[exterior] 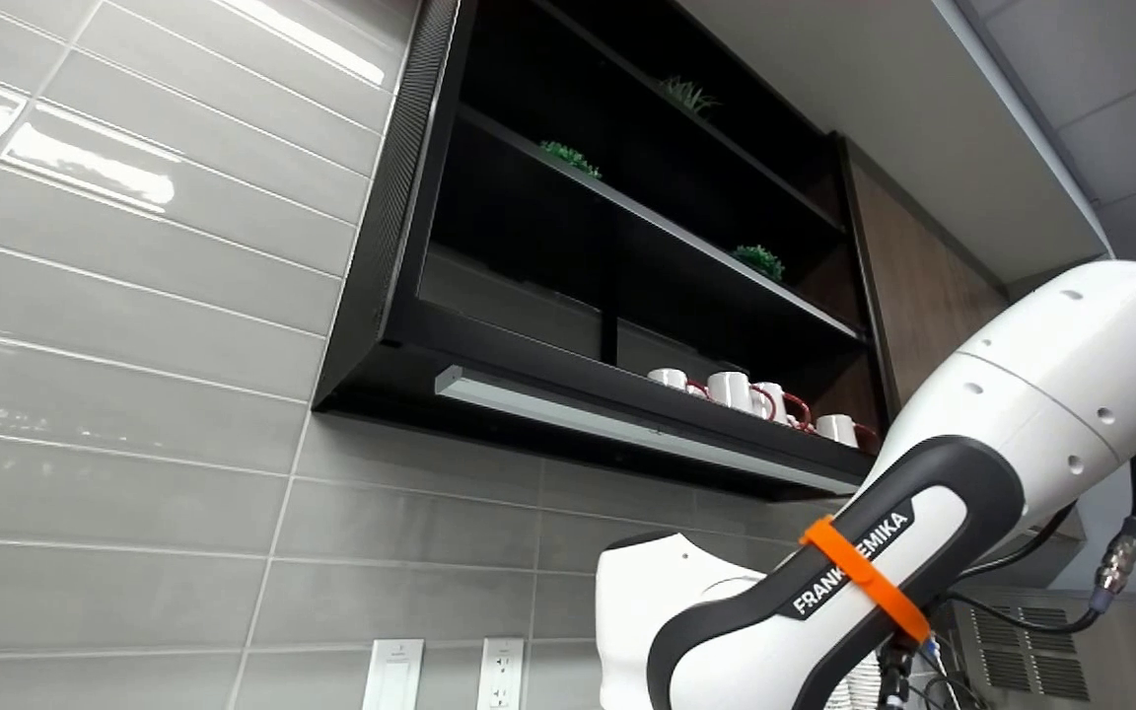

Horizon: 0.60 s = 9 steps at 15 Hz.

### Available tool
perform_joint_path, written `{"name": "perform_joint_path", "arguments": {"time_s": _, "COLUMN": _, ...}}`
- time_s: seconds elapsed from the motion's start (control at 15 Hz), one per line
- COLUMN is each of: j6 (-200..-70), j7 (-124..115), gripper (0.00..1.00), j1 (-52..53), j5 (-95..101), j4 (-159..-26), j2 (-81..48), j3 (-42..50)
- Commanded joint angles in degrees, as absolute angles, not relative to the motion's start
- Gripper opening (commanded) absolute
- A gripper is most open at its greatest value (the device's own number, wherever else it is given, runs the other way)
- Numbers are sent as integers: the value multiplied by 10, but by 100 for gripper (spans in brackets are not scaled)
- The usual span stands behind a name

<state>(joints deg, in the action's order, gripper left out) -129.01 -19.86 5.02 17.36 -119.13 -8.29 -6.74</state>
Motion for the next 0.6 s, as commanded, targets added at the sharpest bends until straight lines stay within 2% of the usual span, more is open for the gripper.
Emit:
{"name": "perform_joint_path", "arguments": {"time_s": 0.0, "j6": -1251, "j7": -234, "gripper": 32, "j1": 69, "j5": 194, "j4": -1136, "j2": -131, "j3": -46}}
{"name": "perform_joint_path", "arguments": {"time_s": 0.27, "j6": -1178, "j7": -248, "gripper": 61, "j1": 78, "j5": 172, "j4": -1086, "j2": -142, "j3": -36}}
{"name": "perform_joint_path", "arguments": {"time_s": 0.53, "j6": -1038, "j7": -257, "gripper": 92, "j1": 75, "j5": 130, "j4": -1021, "j2": -127, "j3": -37}}
